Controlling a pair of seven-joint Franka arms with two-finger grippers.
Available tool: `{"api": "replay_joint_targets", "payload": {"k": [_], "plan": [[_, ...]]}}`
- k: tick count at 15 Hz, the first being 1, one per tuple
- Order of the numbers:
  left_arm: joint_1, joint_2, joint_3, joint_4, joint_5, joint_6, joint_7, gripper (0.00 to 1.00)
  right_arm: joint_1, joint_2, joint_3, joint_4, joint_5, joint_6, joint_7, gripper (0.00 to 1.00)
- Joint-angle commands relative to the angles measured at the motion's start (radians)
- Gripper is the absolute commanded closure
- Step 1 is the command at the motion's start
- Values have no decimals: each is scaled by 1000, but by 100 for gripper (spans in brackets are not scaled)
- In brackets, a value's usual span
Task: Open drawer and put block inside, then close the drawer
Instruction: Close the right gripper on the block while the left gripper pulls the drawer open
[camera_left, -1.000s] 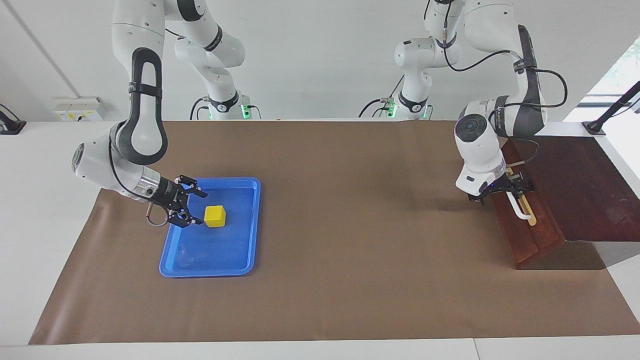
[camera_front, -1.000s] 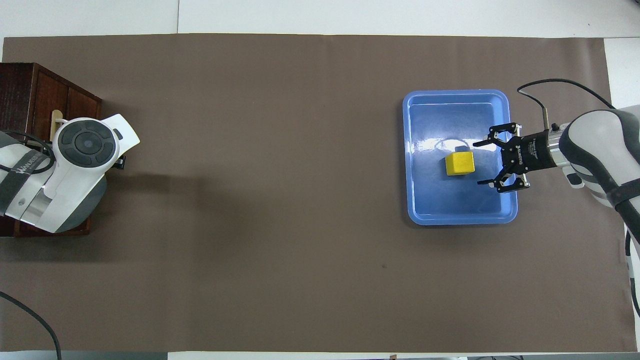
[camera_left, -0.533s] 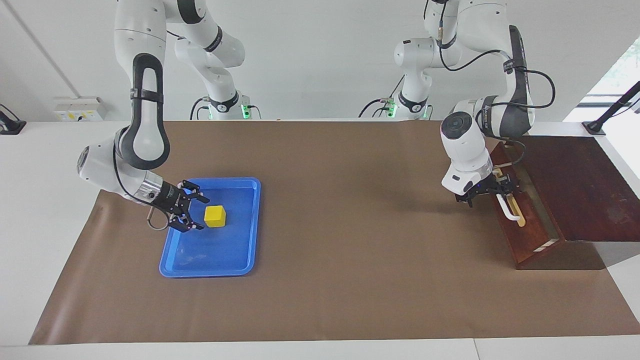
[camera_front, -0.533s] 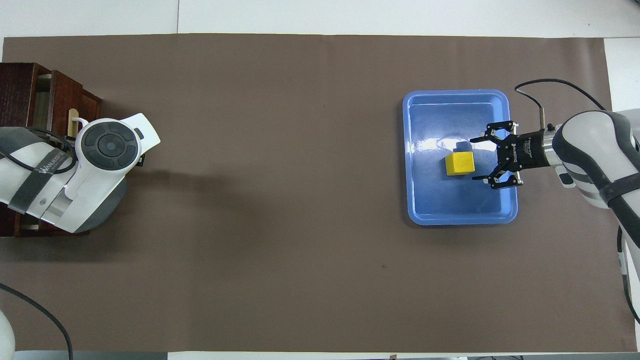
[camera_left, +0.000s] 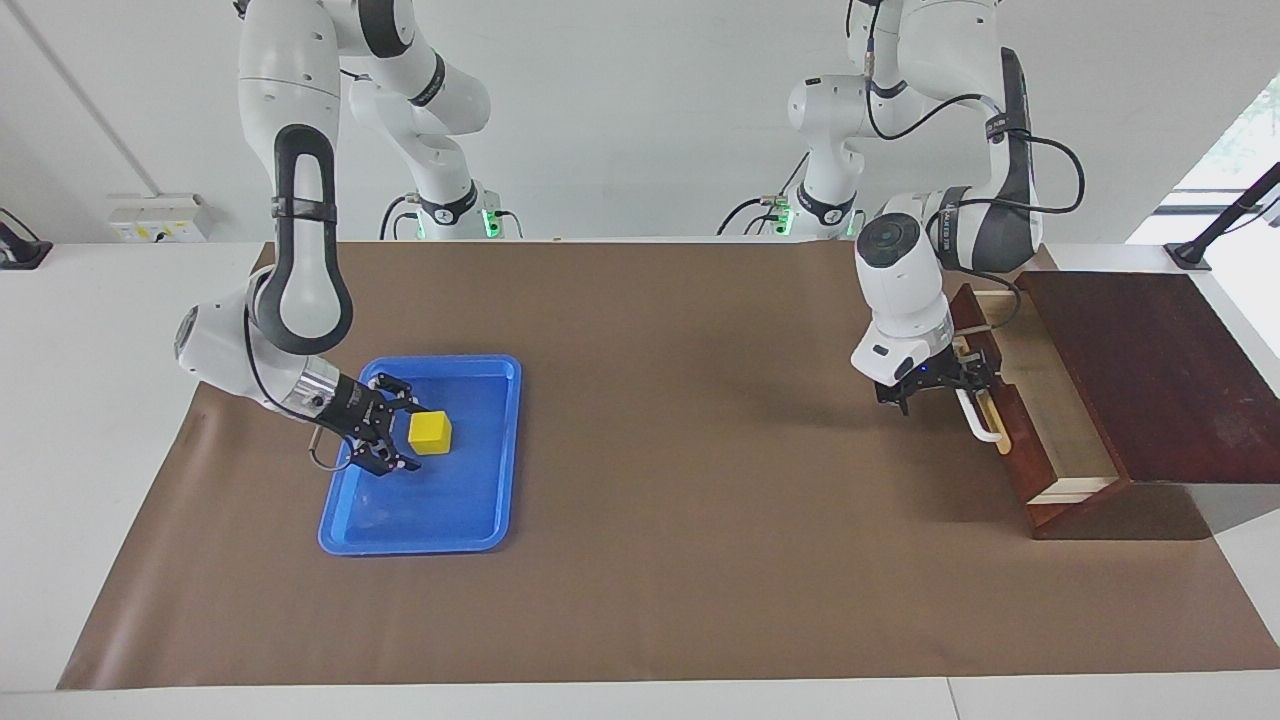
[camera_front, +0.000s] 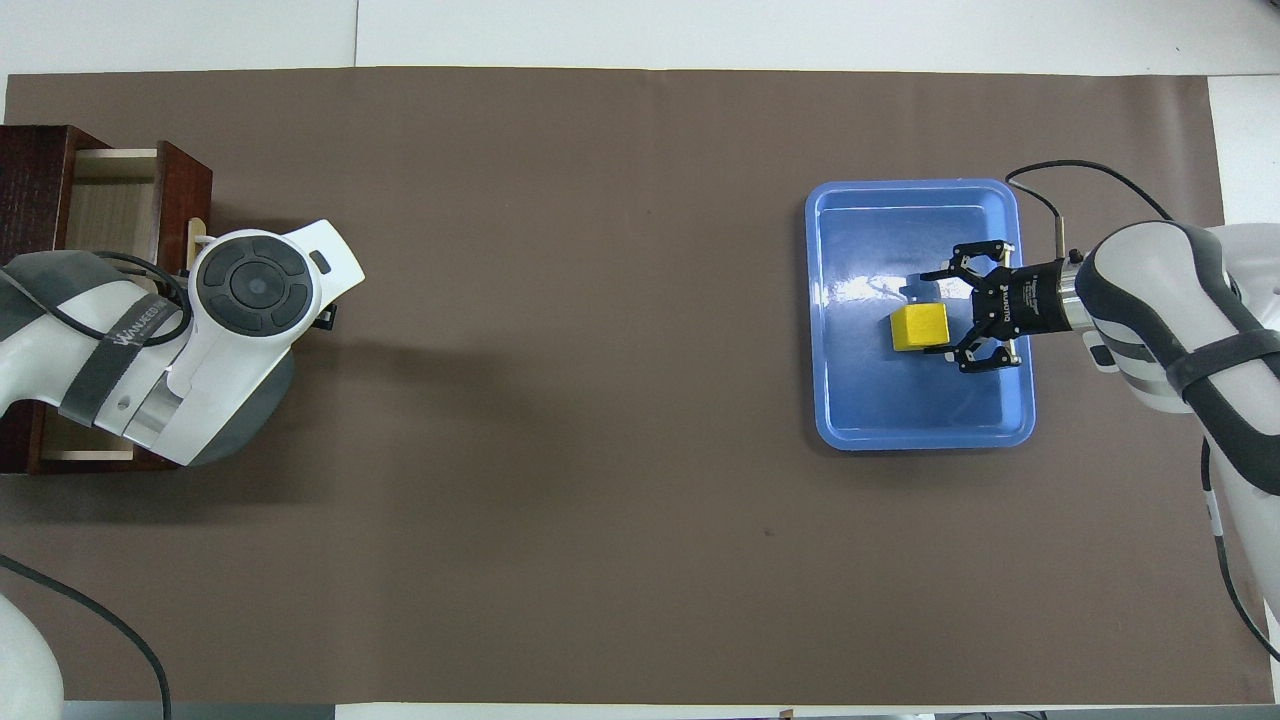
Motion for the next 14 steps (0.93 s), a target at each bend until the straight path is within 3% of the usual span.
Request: {"api": "replay_joint_targets", "payload": {"k": [1, 10, 14], "plan": [[-62, 21, 7, 49, -49, -60, -30, 0, 4, -4, 4, -19, 26, 34, -34, 3], [-79, 22, 9, 53, -74, -68, -43, 0, -2, 7, 4, -43, 38, 58, -78, 3], [-77, 85, 9, 217, -72, -184, -35, 0, -9, 5, 4, -57, 38, 58, -80, 12]]}}
